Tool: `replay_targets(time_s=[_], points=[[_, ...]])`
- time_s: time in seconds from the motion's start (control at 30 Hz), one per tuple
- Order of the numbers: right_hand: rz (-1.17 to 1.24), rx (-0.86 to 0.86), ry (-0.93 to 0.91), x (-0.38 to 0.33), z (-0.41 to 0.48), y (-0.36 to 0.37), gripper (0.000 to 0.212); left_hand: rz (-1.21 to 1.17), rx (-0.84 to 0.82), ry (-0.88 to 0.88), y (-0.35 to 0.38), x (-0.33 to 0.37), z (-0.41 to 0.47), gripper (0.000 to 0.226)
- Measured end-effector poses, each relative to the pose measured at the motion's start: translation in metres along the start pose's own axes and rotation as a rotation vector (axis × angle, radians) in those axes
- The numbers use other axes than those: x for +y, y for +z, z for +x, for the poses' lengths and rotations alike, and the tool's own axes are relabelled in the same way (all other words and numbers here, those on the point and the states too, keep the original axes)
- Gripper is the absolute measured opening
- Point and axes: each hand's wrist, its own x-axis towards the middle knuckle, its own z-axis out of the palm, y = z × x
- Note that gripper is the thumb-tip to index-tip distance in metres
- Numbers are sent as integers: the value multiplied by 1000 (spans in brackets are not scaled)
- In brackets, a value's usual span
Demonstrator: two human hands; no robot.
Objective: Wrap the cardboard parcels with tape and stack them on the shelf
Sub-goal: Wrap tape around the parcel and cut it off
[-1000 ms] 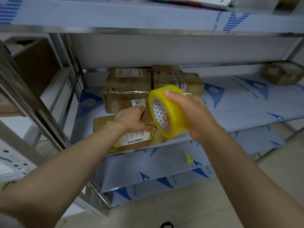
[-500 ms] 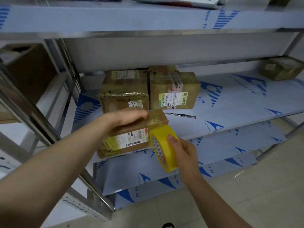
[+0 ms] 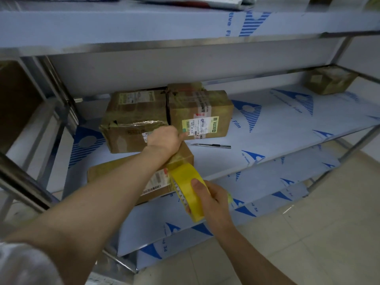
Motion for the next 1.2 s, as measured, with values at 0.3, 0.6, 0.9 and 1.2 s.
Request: replay_targets(time_s=[0.3,0.6,0.9,1.2], points=[[-26,28,-41,2,5,2,47,-9,79,-48,3,2,2,69],[-18,30,10,-8,8,-5,46,-311,-455,227,-35,-33,-35,73],[-76,-153,234,-85,38,4,16,-629,-649,197,-44,-80,-51,58],[-226,-160,314,-86,103,60,42,-167,-142,14,7,-70,-58,76]])
